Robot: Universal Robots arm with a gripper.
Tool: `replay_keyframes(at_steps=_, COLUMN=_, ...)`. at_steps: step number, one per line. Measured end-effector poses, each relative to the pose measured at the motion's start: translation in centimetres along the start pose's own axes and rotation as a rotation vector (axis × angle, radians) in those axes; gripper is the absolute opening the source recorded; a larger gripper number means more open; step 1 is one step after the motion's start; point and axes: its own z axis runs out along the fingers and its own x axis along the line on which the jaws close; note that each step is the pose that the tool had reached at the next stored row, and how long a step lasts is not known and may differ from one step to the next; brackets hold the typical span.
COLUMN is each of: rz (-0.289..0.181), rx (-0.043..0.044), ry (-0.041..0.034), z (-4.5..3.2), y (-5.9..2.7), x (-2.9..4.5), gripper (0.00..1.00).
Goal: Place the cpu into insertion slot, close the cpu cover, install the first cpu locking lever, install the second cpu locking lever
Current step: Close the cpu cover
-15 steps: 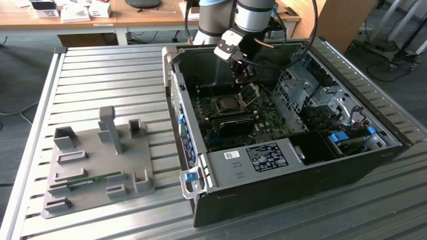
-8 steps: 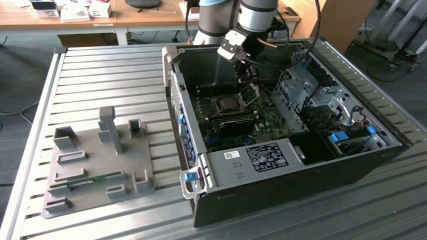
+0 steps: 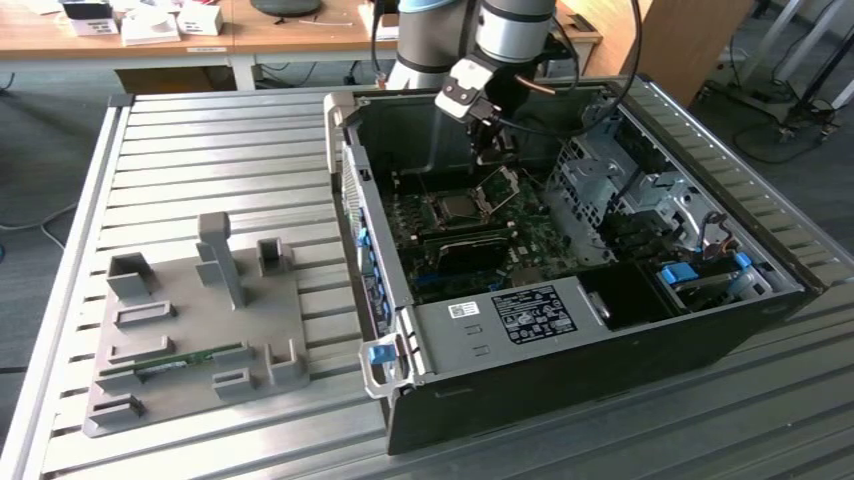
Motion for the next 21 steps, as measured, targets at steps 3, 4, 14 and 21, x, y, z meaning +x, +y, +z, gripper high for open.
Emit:
replay_keyframes(at_steps=3, rz=0.0, rx=-0.0002, ry=0.0003, z=-0.04, y=0.0, x=0.0, gripper=0.11)
replay_keyframes(at_steps=4, rz=0.0, rx=-0.0001, ry=0.0003, z=-0.04, y=0.0, x=0.0, gripper=0.11)
replay_keyframes(at_steps=14, rz=0.0, rx=0.0001, ry=-0.0001, z=-0.06, y=0.36, x=0.0, gripper=0.11)
replay_keyframes(at_steps=21, rz=0.0, rx=0.0, ry=0.0, z=-0.03, y=1.45, x=0.01, gripper=0.11)
